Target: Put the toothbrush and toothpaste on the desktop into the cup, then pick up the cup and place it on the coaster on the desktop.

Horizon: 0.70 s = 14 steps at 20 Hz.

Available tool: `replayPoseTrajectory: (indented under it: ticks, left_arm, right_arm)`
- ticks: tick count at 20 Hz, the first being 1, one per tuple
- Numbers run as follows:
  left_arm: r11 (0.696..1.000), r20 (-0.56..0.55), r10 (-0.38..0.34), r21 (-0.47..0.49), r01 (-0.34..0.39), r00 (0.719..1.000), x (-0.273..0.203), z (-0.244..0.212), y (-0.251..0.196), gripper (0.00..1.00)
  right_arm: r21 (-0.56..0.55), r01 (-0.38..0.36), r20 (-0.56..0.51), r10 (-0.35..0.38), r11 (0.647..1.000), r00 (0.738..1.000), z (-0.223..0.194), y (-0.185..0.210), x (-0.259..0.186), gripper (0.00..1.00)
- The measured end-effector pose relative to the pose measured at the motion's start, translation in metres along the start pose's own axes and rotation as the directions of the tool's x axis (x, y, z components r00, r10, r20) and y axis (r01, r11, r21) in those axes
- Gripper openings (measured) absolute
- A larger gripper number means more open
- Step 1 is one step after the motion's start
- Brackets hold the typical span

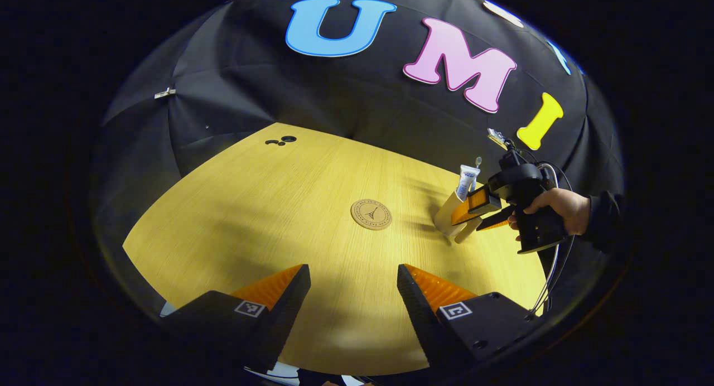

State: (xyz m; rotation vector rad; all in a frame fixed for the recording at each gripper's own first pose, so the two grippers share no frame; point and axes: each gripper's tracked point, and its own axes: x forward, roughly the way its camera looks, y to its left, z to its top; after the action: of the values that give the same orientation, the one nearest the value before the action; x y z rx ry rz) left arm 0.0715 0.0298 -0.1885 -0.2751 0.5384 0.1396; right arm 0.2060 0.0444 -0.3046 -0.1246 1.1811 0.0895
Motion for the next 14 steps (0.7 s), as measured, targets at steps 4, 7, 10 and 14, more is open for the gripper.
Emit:
replayPoseTrajectory:
  ticks: [4, 7, 10, 14]
  left_arm:
    - [1.000, -0.006, -0.003, 0.002, 0.003, 1.000, 0.000, 0.000, 0.002, 0.98]
    - [1.000, -0.012, -0.012, 0.010, 0.012, 1.000, 0.001, 0.000, -0.001, 0.98]
    - [1.000, -0.016, -0.018, 0.020, 0.018, 1.000, 0.002, -0.001, -0.001, 0.97]
    - [0.999, -0.025, -0.024, 0.034, 0.025, 0.999, 0.004, -0.002, -0.003, 0.97]
  right_arm:
    - [0.012, 0.006, -0.024, -0.006, 1.000, 1.000, -0.002, 0.002, 0.009, 0.78]
    - [0.007, 0.021, -0.030, -0.021, 1.000, 0.999, -0.004, -0.001, 0.009, 0.69]
    - [0.011, 0.020, -0.048, -0.019, 1.000, 0.999, -0.007, 0.001, 0.009, 0.43]
    - [-0.010, 0.031, -0.051, -0.032, 0.999, 0.998, -0.008, -0.002, 0.014, 0.32]
